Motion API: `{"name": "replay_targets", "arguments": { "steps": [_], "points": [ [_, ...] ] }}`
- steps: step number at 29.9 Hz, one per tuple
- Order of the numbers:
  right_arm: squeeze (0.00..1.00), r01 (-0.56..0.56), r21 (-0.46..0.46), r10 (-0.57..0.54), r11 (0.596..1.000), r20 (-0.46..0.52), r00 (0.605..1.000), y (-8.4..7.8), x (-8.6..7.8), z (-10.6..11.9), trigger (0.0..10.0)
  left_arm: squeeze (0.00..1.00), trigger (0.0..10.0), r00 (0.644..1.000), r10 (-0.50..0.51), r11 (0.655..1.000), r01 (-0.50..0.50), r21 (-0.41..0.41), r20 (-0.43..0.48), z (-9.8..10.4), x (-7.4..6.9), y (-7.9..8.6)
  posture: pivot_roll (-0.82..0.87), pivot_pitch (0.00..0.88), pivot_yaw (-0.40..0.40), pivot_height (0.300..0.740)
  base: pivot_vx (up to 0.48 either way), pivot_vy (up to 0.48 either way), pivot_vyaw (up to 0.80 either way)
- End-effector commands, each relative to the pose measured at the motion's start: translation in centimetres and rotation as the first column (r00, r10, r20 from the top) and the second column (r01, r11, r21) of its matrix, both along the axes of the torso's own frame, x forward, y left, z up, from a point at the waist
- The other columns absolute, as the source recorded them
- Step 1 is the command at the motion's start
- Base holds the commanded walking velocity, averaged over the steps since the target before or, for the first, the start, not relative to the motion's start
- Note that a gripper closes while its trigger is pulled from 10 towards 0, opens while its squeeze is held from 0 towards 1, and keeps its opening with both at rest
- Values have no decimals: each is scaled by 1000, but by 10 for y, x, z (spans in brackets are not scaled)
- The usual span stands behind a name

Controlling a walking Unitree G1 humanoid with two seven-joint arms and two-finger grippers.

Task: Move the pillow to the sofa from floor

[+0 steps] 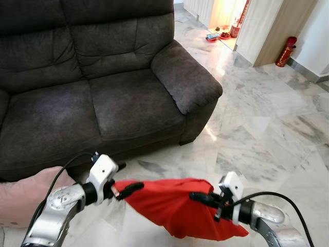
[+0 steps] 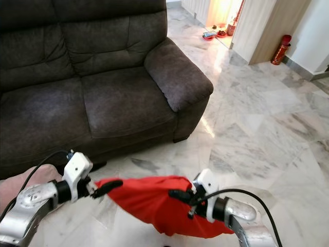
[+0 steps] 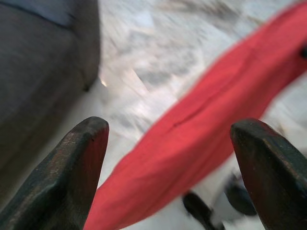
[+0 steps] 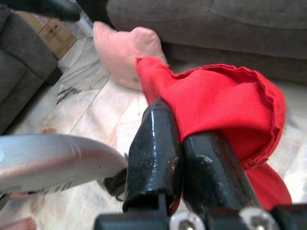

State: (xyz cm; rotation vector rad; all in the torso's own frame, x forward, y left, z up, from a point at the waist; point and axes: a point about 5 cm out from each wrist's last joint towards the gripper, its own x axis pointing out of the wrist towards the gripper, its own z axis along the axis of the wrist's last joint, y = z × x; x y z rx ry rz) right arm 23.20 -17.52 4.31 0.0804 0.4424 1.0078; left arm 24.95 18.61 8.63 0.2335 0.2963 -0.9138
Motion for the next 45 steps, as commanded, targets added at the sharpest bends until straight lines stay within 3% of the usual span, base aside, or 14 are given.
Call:
{"name": "replay_targets", "arguments": {
  "steps": [1,4,5,11,27,33,45],
  "points": [
    [0,-62,43,57,997,91,994,8,7,20,10000,0,10000,998,-64,997,65,32,-23,-2,-7,-3,-24,85,-33,740,0,0,0],
    [0,-57,33,54,998,93,994,6,10,20,10000,0,10000,992,-115,984,120,131,-43,-11,-16,3,-19,77,-26,740,0,0,0],
    [0,-67,38,63,997,95,993,7,11,22,10000,0,10000,988,-146,967,153,206,-47,-18,-22,7,-20,72,-24,740,0,0,0],
    [0,-93,50,87,994,112,990,9,14,28,10000,0,10000,976,-212,907,213,363,-43,-39,-36,11,-22,62,-20,740,0,0,0],
    [0,-127,73,116,989,145,983,9,19,42,10000,0,10000,988,-151,929,139,343,9,-60,-44,5,-19,71,-24,740,0,0,0],
    [0,-149,87,134,985,157,978,7,19,48,10000,0,10000,983,-184,907,179,380,-23,-71,-53,10,-15,79,-26,740,0,0,0],
    [0,-222,82,208,972,148,967,-1,15,55,10000,0,10000,988,-149,906,119,407,43,-67,-43,22,-15,89,-29,740,0,0,0]
  ]
}}
